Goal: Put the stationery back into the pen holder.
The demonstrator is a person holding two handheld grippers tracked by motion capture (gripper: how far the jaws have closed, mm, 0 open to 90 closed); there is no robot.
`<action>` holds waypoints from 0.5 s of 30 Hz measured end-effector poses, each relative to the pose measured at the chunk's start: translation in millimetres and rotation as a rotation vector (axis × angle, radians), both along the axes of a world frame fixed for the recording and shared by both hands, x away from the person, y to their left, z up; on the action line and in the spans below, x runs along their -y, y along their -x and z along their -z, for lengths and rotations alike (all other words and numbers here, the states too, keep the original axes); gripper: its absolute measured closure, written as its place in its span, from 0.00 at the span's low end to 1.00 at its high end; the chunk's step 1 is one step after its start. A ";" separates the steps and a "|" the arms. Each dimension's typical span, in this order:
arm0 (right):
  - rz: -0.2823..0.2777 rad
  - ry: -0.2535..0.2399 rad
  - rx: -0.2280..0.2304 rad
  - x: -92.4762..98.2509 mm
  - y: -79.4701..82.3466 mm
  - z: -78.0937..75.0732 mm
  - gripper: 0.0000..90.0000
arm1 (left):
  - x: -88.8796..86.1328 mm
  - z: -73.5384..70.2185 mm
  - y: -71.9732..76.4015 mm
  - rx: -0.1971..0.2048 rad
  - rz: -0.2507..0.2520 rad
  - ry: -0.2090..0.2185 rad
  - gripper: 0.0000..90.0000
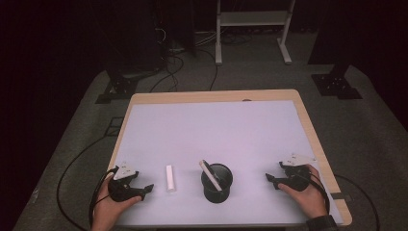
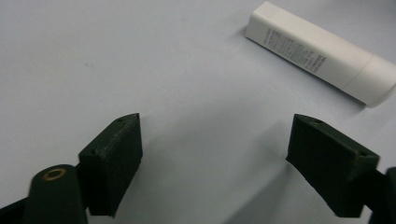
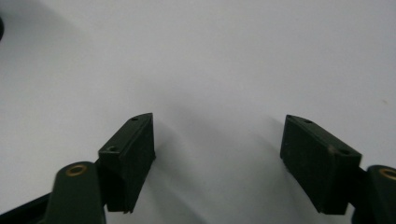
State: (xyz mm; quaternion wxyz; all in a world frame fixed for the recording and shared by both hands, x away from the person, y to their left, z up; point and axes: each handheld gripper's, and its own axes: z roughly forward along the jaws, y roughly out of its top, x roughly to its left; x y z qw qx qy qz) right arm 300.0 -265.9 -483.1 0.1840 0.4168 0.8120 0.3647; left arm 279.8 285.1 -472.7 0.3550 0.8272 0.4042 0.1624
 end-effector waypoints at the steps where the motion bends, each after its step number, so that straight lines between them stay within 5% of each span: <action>1: 0.000 0.000 0.000 0.0 0.0 0.0 0.27 | -0.1 -0.5 -0.3 -0.003 -0.008 0.000 0.20; 15: -0.003 -0.006 -0.005 0.7 -0.8 0.5 0.26 | 10.6 -14.9 -2.9 -0.046 -0.033 0.000 0.35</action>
